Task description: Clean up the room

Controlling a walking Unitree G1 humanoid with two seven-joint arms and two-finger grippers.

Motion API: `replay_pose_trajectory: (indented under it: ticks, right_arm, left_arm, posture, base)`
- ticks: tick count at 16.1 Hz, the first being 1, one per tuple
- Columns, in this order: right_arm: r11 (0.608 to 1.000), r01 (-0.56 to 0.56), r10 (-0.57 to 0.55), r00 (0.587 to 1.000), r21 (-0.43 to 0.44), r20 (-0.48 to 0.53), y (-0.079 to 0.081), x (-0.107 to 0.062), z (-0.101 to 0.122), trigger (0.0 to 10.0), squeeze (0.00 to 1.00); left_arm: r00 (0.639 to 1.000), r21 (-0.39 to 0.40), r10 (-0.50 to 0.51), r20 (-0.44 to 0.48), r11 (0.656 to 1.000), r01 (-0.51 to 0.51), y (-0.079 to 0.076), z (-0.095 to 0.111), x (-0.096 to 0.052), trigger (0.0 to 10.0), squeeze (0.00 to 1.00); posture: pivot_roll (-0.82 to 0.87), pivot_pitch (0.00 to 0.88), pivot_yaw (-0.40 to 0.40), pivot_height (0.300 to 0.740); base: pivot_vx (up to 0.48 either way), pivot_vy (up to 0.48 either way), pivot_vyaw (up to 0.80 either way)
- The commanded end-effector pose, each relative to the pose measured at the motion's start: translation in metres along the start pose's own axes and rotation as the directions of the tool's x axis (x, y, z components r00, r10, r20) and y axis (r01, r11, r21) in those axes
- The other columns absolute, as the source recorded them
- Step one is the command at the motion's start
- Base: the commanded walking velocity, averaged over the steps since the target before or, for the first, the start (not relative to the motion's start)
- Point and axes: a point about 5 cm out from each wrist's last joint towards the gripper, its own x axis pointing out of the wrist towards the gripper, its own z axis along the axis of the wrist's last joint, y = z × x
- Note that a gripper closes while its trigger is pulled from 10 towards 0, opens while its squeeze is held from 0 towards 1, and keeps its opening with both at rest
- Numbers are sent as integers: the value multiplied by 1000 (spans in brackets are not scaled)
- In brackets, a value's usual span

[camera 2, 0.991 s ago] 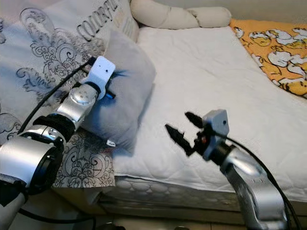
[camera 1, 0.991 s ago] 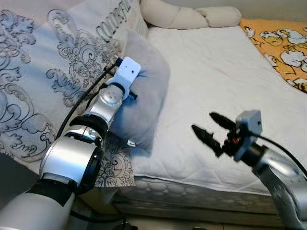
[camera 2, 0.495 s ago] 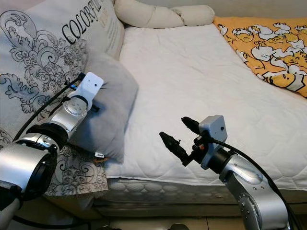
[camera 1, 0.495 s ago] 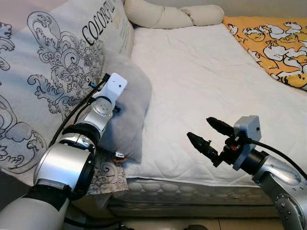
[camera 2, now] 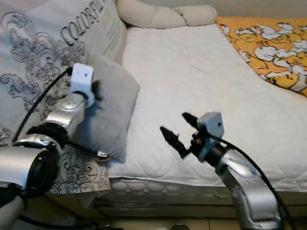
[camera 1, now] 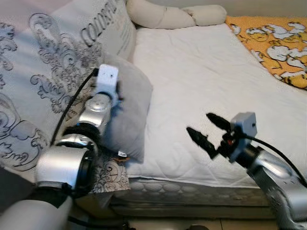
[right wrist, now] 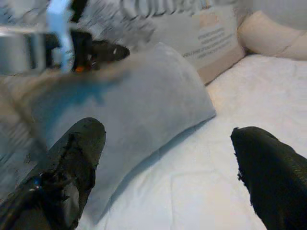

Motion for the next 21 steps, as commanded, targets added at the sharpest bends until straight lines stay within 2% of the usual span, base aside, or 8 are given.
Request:
replay_pose_trajectory:
  ticks: [1,2,3,4,10,16,19,21]
  right_arm:
    - [999,36,-36,999,-7,15,-3,5,-3,10000,1000]
    - [999,46,-46,999,-2,20,-3,7,-4,10000,1000]
    - [991,135,-135,991,1,-1,-11,11,-10,10000,1000]
    - [935,356,-354,931,0,-90,-30,16,-28,10000,0]
    - [859,511,-509,844,-35,-168,-37,14,-51,10000,0]
    - [801,599,-597,796,-16,-98,-46,12,-47,10000,0]
    - [787,617,-617,787,-5,-1,-44,19,-37,10000,0]
    - [848,530,-531,847,-22,-35,-35,24,-41,10000,0]
  left_arm:
    - [997,-93,-81,18,992,82,-6,-3,-1,10000,976]
    - [995,-99,-91,28,991,93,-7,-4,-2,10000,976]
    - [995,-87,-90,37,992,93,-8,-7,-4,10000,627]
    - [999,5,-37,37,999,37,-7,-20,-11,10000,498]
    - [994,58,-78,72,996,74,-22,-45,-51,10000,502]
    - [992,85,-44,118,996,34,-11,-39,-80,10000,510]
    - [997,69,46,63,996,-50,3,-55,-89,10000,510]
    - [997,57,80,23,995,-81,10,-64,-94,10000,510]
  posture:
    - [-250,0,125,740]
    - [-246,0,127,740]
    - [-225,0,134,740]
    - [-208,0,138,740]
    - [-129,0,88,740]
    - [-63,0,40,740]
    - [-50,0,19,740]
    - [-54,0,13,740]
  base:
    - [0,0,0]
    - [0,0,0]
    - [0,0,0]
    - [0,0,0]
    - [0,-291,0]
    - [0,-404,0]
    - [0,-414,0]
    - [0,-414,0]
